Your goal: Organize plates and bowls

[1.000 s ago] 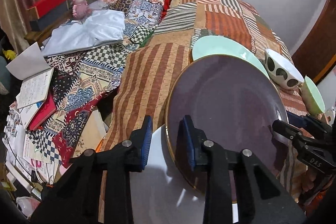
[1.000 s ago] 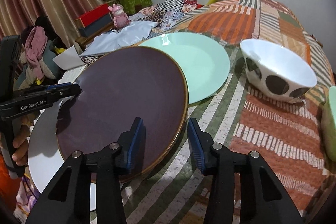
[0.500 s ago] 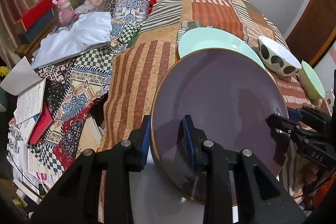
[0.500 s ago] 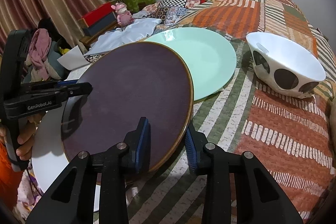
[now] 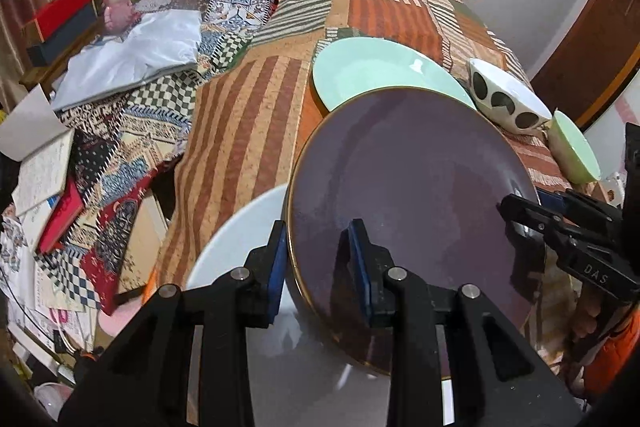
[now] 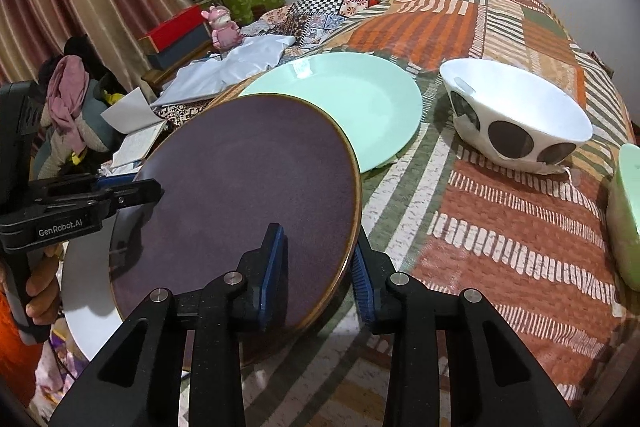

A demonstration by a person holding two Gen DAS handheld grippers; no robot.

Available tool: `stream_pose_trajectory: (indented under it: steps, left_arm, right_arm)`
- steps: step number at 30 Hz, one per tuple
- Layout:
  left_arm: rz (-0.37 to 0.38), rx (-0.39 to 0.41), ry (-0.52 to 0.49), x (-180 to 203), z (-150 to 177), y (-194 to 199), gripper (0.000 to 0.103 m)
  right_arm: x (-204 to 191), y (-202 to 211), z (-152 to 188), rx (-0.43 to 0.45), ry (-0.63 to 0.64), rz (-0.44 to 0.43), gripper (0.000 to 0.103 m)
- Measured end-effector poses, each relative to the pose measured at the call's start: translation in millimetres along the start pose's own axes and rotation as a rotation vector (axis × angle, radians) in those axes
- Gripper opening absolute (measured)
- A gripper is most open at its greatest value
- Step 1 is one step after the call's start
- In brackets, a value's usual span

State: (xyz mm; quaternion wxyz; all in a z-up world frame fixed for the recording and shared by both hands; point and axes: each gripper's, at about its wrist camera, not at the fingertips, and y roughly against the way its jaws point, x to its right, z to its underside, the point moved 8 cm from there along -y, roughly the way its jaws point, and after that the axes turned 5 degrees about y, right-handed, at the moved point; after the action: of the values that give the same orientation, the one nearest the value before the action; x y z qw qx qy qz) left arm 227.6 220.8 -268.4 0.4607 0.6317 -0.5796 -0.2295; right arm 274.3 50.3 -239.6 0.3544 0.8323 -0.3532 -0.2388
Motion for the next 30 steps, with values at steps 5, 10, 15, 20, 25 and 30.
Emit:
stream_pose_trajectory:
  steps: [5, 10, 15, 20, 25, 30]
  left_arm:
    - [0.008, 0.001, -0.002, -0.1, 8.9, 1.2, 0.030]
    - [0.008, 0.009, 0.022, 1.7, 11.6, 3.7, 0.030]
    - [0.030, 0.012, 0.038, 6.8, 16.0, 10.7, 0.030]
    - [0.030, 0.042, 0.015, 20.3, 18.7, 22.6, 0.030]
    - [0.043, 0.056, 0.018, 29.7, 21.1, 33.3, 0.030]
    - [0.037, 0.061, 0.007, 40.6, 25.8, 39.0, 0.030]
  right_arm:
    - [-0.8, 1.5, 1.7, 0.004, 0.013, -0.008, 0.027]
    - [-1.3, 2.9, 3.2, 0.005, 0.002, 0.000, 0.027]
    - [1.7, 8.4, 5.7, 0.008, -0.015, 0.007, 0.027]
    - [6.1, 19.0, 10.5, 0.024, -0.032, 0.012, 0.027]
    - [9.0, 29.6, 14.1, 0.039, -0.038, 0.019, 0.027]
    - [12.3, 37.8, 20.4, 0.046, -0.054, 0.018, 0.027]
